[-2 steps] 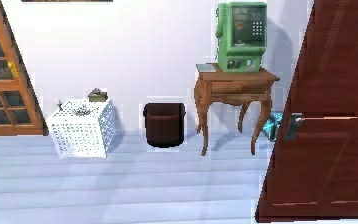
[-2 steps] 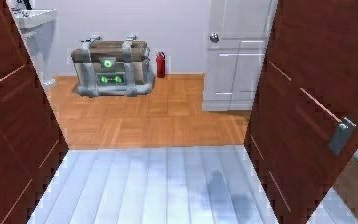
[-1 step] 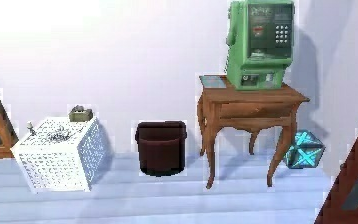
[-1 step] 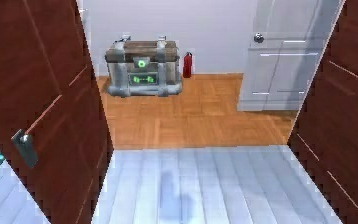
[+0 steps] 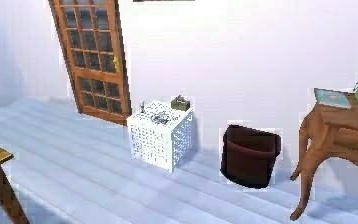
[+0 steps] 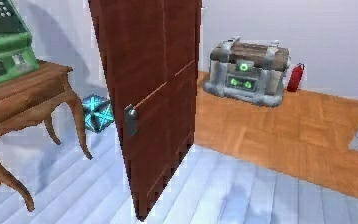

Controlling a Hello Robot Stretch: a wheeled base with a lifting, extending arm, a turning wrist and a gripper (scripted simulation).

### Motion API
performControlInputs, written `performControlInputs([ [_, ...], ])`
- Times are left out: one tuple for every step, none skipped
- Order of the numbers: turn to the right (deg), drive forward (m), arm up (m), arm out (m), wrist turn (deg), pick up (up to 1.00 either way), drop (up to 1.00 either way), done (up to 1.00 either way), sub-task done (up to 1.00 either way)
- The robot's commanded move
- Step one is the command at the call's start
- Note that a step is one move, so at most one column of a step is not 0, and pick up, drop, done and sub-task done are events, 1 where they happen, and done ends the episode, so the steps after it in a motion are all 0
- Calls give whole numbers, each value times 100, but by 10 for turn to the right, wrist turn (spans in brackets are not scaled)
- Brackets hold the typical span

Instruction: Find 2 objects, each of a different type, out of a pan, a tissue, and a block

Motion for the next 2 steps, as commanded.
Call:
performControlInputs([
  [0,90,0,0,0,0,0,0,0],
  [-450,0,0,0,0,0,0,0,0],
])
